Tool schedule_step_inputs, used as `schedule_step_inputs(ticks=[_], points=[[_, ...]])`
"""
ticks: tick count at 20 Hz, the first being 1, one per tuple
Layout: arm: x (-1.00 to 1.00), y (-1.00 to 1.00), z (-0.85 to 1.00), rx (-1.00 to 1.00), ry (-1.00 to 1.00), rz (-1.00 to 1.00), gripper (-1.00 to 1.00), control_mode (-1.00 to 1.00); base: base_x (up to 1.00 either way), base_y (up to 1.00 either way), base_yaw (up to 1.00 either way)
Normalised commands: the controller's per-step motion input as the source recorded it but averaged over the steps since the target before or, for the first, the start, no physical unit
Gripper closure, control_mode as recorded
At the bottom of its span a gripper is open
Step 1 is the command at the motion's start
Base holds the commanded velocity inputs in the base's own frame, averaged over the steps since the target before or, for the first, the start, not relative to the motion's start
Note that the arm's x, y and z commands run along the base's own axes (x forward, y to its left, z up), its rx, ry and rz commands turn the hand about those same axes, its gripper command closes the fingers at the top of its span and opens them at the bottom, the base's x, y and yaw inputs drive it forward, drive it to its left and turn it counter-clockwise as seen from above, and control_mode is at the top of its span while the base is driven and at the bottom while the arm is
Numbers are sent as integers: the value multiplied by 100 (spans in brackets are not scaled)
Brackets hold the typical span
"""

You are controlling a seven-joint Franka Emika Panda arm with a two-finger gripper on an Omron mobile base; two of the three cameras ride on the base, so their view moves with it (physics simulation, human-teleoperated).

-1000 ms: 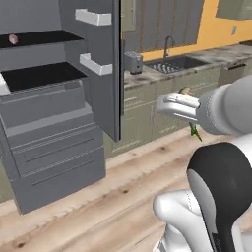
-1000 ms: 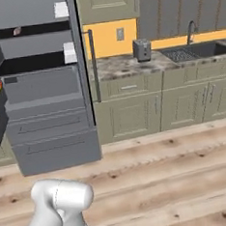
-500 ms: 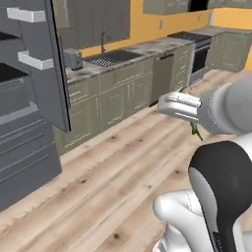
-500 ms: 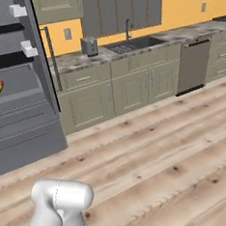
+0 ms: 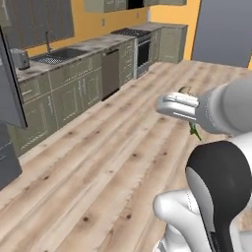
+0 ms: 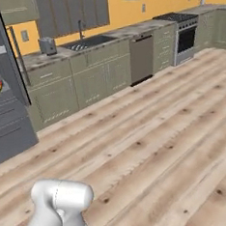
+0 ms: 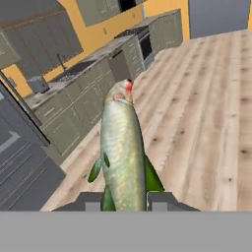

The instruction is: Gather the carrot and squash from the fridge and place them on a tray on the dining counter. Then gather the steak and fish from the fridge and place them on the other tray.

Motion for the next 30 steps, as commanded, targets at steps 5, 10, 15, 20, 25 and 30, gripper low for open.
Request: schedule_step_inputs(ticks=[5,10,15,20,25,30], points=[[0,0,0,0,0,0,100,100,-96,-33,-35],[0,0,0,0,0,0,100,100,-79,-91,-18],[0,0,0,0,0,0,100,100,-74,-100,-4],[0,0,0,0,0,0,100,100,-74,-100,-1],[0,0,0,0,0,0,100,100,-61,-100,0],[0,0,0,0,0,0,100,100,-37,-100,0]])
